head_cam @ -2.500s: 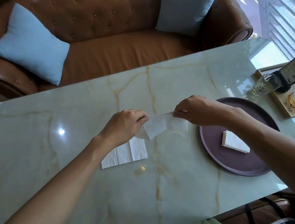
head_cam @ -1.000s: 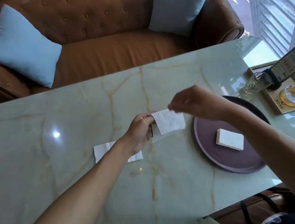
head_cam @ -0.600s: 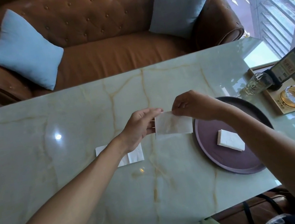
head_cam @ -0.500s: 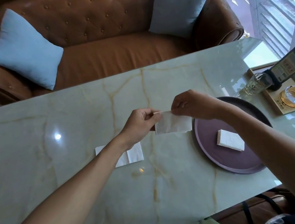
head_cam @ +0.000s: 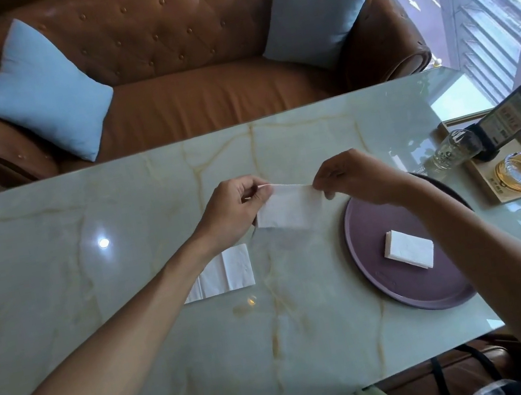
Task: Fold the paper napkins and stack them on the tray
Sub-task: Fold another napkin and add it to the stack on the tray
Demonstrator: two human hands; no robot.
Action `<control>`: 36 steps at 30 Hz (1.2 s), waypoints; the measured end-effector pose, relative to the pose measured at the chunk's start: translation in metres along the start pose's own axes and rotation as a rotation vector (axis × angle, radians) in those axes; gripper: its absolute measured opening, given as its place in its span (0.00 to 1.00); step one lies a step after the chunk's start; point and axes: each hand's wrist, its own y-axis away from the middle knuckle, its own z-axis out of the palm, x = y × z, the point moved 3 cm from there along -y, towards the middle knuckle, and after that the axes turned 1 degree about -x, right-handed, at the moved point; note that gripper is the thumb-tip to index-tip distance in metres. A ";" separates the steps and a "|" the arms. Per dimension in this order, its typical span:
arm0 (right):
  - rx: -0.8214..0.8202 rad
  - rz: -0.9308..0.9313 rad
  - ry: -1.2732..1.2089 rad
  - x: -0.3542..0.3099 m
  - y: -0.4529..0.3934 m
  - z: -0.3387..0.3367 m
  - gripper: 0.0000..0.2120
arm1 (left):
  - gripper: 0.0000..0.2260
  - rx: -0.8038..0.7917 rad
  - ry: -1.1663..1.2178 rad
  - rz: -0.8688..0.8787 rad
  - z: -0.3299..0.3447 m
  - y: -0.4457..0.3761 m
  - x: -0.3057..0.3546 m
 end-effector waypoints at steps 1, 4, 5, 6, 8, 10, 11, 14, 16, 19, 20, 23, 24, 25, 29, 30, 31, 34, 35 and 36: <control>0.034 0.030 -0.006 0.006 0.001 -0.003 0.07 | 0.08 0.006 0.018 -0.003 -0.003 0.000 -0.001; 0.114 0.065 -0.164 0.016 0.008 -0.001 0.09 | 0.09 0.012 0.035 -0.001 -0.008 0.001 -0.001; 0.090 0.062 -0.260 0.016 0.010 0.007 0.13 | 0.09 0.009 0.047 -0.002 -0.008 0.002 -0.001; 0.041 0.064 -0.358 0.014 0.012 0.017 0.17 | 0.09 0.009 0.069 -0.010 -0.008 0.001 0.000; -0.056 0.082 -0.518 0.013 0.012 0.038 0.18 | 0.09 0.015 0.130 -0.043 -0.005 0.001 0.001; -0.051 0.105 -0.681 0.010 0.009 0.054 0.11 | 0.08 0.036 0.175 -0.094 -0.002 0.001 -0.001; -0.010 0.133 -0.739 0.009 0.006 0.059 0.09 | 0.07 0.040 0.178 -0.135 -0.002 0.001 -0.004; 0.125 0.223 -0.736 0.011 0.003 0.068 0.14 | 0.17 -0.009 0.122 -0.302 0.002 0.007 -0.020; 0.176 0.269 -0.675 0.016 0.002 0.071 0.21 | 0.24 -0.050 0.133 -0.340 0.007 0.011 -0.028; 0.209 0.277 -0.612 0.022 0.003 0.072 0.24 | 0.24 -0.039 0.204 -0.305 0.011 0.015 -0.032; 0.209 0.267 -0.623 0.022 0.004 0.072 0.23 | 0.24 -0.032 0.233 -0.295 0.012 0.016 -0.032; 0.220 0.256 -0.639 0.020 0.007 0.072 0.20 | 0.23 -0.070 0.263 -0.256 0.017 0.020 -0.026; 0.225 0.258 -0.636 0.020 0.008 0.072 0.19 | 0.24 -0.097 0.244 -0.238 0.019 0.022 -0.025; 0.225 0.261 -0.635 0.020 0.008 0.072 0.18 | 0.23 -0.120 0.215 -0.220 0.022 0.023 -0.025; 0.131 0.208 -0.622 0.018 0.012 0.068 0.09 | 0.17 -0.050 0.004 -0.163 0.025 0.020 -0.032; 0.091 0.191 -0.596 0.016 0.013 0.066 0.10 | 0.15 -0.018 -0.039 -0.149 0.024 0.019 -0.033; 0.051 0.177 -0.579 0.016 0.015 0.065 0.12 | 0.12 0.004 -0.069 -0.138 0.023 0.019 -0.034; -0.040 0.142 -0.519 0.016 0.017 0.064 0.16 | 0.07 0.012 -0.137 -0.114 0.022 0.019 -0.034; -0.032 0.125 -0.435 0.016 0.016 0.064 0.15 | 0.06 0.007 -0.168 -0.103 0.021 0.018 -0.034; -0.008 0.103 -0.319 0.017 0.014 0.064 0.13 | 0.06 0.002 -0.202 -0.093 0.020 0.018 -0.034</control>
